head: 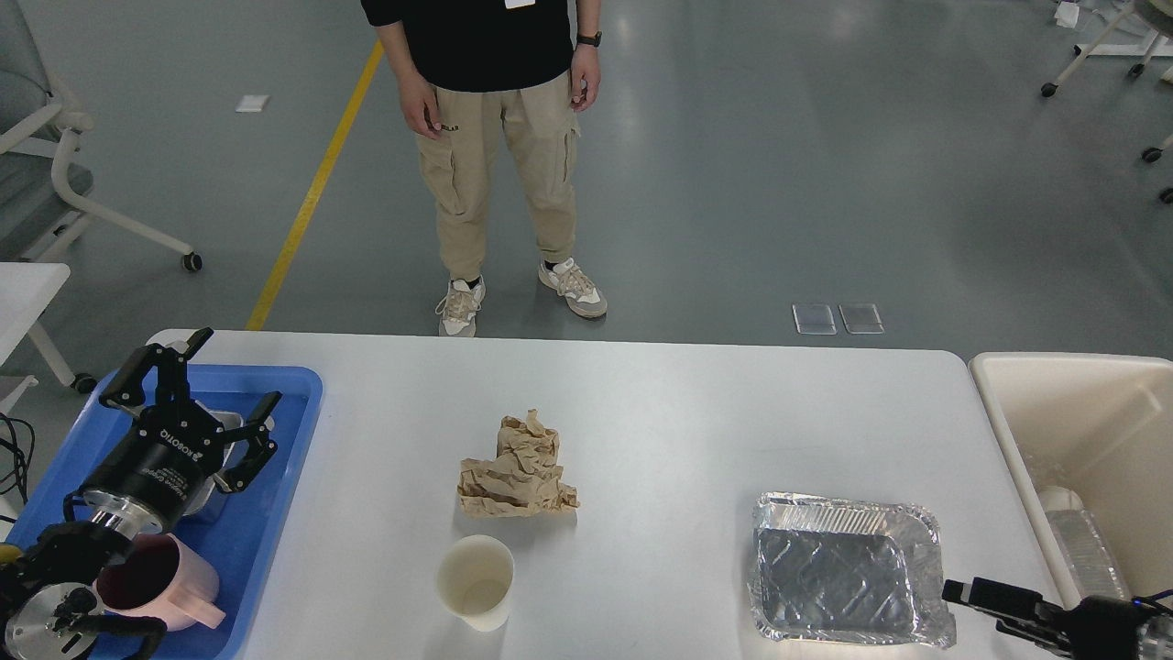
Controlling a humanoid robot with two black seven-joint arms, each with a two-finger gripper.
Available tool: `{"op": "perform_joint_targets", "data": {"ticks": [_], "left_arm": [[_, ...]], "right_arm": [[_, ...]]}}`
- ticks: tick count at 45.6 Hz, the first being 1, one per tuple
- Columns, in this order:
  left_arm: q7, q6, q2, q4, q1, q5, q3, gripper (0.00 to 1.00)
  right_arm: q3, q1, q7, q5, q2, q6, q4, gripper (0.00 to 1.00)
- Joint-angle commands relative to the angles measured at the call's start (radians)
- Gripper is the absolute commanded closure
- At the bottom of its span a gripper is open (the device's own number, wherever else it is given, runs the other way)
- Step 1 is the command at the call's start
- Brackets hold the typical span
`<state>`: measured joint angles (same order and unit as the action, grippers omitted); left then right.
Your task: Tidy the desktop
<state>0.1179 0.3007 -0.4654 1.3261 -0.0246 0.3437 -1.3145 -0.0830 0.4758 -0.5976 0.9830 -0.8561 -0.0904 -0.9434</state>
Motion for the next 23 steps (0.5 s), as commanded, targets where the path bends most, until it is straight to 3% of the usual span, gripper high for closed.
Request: {"op": "perform_joint_targets", "data": {"ticks": [1, 23], "left_arm": [[0.002, 0.000, -0.001, 0.001, 0.000, 0.000, 0.000, 0.03], [0.005, 0.006, -0.004, -0.001, -0.003, 0.001, 0.000, 0.03]], "right_arm": [[-0.027, 0.007, -0.001, 0.020, 0.040, -0.002, 0.001, 0.00], [-0.080, 0.029, -0.011, 0.037, 0.062, 0.006, 0.018, 0.00]]}}
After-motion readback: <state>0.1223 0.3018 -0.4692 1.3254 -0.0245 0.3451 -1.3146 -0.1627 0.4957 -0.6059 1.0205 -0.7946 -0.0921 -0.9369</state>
